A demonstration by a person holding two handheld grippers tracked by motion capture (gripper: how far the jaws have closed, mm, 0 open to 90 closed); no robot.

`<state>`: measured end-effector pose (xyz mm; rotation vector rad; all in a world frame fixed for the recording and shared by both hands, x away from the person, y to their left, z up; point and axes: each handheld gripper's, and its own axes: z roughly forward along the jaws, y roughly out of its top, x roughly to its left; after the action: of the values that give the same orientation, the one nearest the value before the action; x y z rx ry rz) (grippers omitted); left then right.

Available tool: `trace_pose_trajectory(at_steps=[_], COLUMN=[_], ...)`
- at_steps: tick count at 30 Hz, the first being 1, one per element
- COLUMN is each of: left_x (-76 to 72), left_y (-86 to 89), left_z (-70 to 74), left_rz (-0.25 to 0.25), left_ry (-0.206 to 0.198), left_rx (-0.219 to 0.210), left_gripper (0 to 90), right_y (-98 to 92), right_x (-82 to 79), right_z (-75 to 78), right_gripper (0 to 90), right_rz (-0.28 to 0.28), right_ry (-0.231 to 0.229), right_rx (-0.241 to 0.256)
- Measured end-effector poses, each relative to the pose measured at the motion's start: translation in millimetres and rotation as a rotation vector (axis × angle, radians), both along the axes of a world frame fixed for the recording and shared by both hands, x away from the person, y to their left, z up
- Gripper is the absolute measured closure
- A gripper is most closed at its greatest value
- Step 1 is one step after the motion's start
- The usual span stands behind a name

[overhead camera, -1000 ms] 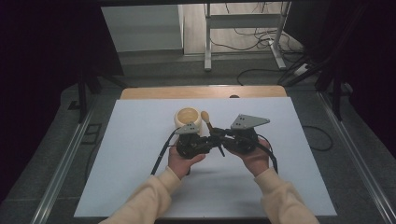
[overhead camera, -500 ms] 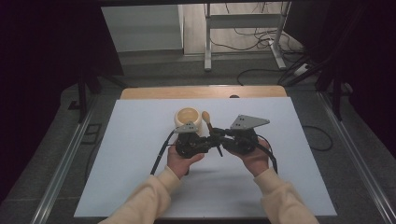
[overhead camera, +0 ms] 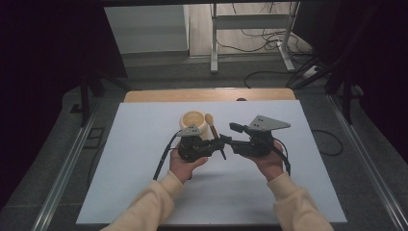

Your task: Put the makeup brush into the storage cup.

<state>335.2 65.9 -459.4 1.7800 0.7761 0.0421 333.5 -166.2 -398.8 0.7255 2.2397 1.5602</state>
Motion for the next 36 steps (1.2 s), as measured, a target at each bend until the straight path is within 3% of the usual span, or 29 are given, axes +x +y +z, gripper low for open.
trace_pose_trajectory(at_steps=[6, 10, 30, 32, 36], left_x=[0.8, 1.3, 3.1, 3.6, 3.0], left_y=[6.5, 9.8, 25.8, 29.5, 32.8], left_z=[2.4, 3.5, 10.1, 12.1, 13.9], left_rz=[0.021, 0.027, 0.061, 0.069, 0.075], left_ry=[-0.003, -0.004, -0.009, -0.015, -0.015], left_rx=[-0.013, -0.017, -0.043, -0.05, -0.051], left_gripper=[78.9, 78.9, 78.8, 78.9, 78.9], right_y=[-9.4, -12.9, -32.9, -36.9, -43.3], right_x=[0.6, 0.1, -1.9, -2.0, -2.4], right_z=[0.4, 1.3, -14.6, -19.3, -26.4], right_gripper=[31.2, 27.1, 22.1, 21.4, 20.9], right_rz=[-0.039, -0.053, -0.099, -0.115, -0.125], right_ry=[0.026, 0.024, 0.064, 0.078, 0.1], right_rx=[0.032, 0.019, -0.053, -0.085, -0.099])
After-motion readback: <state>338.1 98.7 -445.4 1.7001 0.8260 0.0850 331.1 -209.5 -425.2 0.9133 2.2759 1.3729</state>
